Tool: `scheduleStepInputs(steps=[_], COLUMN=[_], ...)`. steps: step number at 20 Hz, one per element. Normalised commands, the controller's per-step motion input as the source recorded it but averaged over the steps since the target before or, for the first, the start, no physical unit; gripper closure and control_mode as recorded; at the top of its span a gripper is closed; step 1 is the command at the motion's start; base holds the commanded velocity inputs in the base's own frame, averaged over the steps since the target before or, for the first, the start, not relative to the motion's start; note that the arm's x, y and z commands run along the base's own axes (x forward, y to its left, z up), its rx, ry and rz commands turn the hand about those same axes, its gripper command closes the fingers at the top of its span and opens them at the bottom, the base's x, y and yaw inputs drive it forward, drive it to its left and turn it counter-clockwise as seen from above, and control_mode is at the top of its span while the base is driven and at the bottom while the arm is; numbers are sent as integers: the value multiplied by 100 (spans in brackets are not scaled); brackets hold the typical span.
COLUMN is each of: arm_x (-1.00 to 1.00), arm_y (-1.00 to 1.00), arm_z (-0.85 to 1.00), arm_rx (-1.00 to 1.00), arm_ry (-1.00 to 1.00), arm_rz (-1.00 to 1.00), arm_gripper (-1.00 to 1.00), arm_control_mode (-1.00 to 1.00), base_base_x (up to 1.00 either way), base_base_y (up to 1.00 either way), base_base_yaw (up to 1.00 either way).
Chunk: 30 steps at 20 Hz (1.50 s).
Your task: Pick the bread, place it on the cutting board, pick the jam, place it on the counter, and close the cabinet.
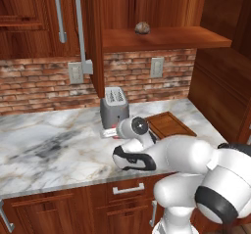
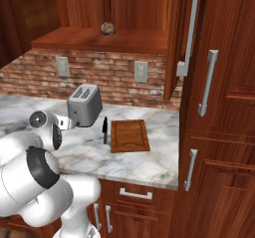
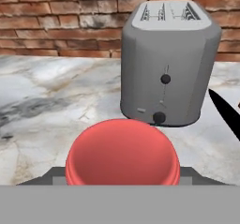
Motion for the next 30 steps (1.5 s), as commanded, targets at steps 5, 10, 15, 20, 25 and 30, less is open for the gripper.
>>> scheduleStepInputs(steps=[5, 10, 15, 20, 25, 30], arm_x=[7, 14, 15, 17, 18, 19], arm_y=[0, 3, 7, 2, 0, 0], arm_z=[-31, -38, -39, -27, -17, -12], arm_rx=[0, -3, -5, -1, 0, 0], arm_ry=[3, 0, 0, 0, 0, 0], arm_rz=[1, 1, 0, 0, 0, 0], arm_gripper=[100, 100, 100, 100, 100, 100], arm_control_mode=[-100, -100, -100, -100, -100, -100], base_base_x=[0, 0, 0, 0, 0, 0], base_base_y=[0, 0, 0, 0, 0, 0], base_base_yaw=[0, 0, 0, 0, 0, 0])
